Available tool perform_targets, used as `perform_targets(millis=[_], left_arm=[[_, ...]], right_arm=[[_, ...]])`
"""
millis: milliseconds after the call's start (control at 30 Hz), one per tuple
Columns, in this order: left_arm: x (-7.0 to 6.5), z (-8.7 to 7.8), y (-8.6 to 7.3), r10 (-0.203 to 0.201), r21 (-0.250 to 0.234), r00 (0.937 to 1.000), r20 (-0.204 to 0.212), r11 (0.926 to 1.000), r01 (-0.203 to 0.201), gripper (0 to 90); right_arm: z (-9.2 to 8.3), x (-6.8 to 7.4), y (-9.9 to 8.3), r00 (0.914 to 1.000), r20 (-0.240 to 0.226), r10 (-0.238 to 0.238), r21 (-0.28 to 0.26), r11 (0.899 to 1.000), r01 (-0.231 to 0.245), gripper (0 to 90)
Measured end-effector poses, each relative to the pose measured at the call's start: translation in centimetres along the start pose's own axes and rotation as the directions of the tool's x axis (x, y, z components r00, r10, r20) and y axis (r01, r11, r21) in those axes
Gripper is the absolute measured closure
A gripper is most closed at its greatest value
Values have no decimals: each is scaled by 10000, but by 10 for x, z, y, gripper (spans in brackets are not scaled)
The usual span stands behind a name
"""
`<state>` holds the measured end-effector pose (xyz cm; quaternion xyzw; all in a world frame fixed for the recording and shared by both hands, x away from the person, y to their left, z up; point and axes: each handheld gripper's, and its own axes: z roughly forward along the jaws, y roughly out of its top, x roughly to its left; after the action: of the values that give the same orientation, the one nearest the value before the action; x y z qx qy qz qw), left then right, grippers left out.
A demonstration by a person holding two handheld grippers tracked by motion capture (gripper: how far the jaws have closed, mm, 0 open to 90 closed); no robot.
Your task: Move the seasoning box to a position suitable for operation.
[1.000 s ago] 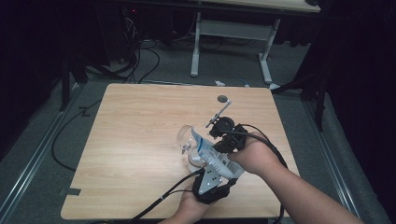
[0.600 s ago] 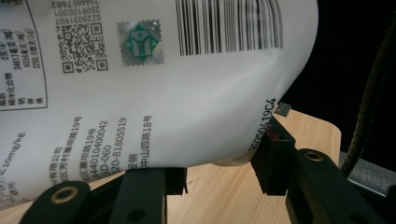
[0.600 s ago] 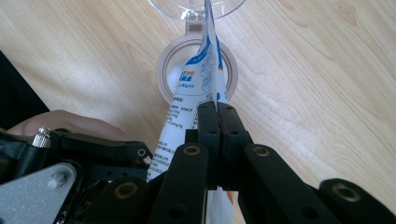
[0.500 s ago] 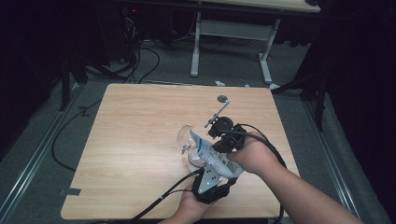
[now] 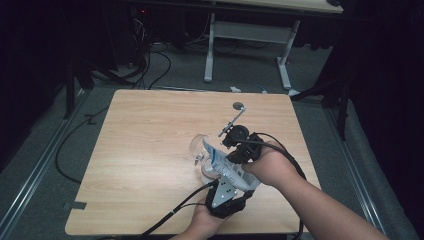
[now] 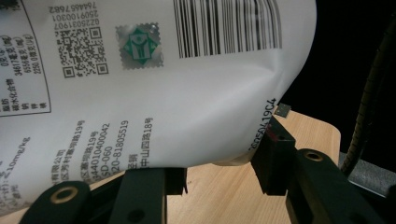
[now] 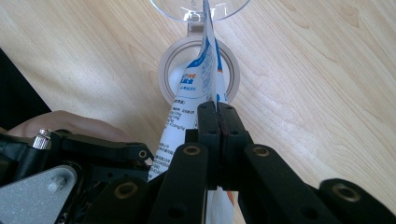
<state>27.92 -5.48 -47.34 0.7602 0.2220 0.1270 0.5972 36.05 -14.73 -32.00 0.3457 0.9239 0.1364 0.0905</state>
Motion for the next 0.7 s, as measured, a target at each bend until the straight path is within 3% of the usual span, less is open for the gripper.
perform_targets(millis=[700], left_arm=[[0,-1,0,17,-42,10000,-15,10000,-17,614]], right_arm=[[0,0,1,10000,8,-30,-45,10000,30,900]])
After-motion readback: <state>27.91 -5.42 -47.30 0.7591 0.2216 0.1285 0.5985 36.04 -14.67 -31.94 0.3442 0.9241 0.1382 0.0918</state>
